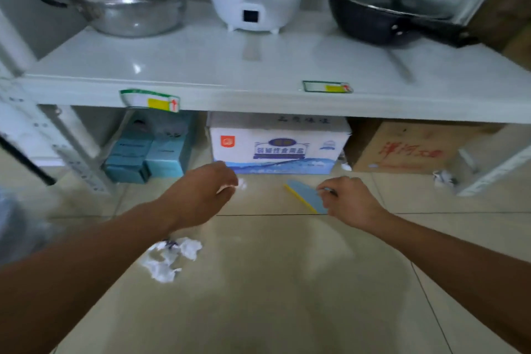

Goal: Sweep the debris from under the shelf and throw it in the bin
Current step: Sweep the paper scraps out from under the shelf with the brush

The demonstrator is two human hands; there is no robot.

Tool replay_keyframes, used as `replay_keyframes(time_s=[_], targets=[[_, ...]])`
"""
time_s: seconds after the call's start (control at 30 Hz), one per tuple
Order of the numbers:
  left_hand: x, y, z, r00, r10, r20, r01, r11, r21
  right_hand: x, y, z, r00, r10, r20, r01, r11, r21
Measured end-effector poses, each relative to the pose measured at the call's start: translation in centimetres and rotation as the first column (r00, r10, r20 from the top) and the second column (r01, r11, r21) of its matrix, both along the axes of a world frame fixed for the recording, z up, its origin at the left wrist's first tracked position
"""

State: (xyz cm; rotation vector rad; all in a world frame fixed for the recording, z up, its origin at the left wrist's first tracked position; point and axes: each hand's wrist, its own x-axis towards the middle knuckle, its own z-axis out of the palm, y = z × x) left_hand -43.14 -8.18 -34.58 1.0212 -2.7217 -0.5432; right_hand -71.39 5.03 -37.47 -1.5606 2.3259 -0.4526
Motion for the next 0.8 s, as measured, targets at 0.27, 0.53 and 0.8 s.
replay_keyframes(time_s=[0.27, 0.53, 0.8], targets=[[-23.1, 3.3, 2.9, 0.938, -0.338, 0.081, 0.344, 0.873, -0.345, -15.3, 6.5, -5.1, 0.942, -0.33, 0.059, 0.334, 0.939, -0.08], [-27.5, 1.5, 6.0, 0.983, -0.157, 0.093, 0.18, 0.756, -0.63, -17.1, 0.4, -6.1, 0.949, -0.31, -0.064, 0.285, 0.923, -0.258], [-29.3, 1.3, 3.7, 0.998, -0.053, 0.043, 0.068, 0.716, -0.695, -18.8, -9.3, -7.6, 0.914, -0.404, -0.032, 0.361, 0.848, -0.388]])
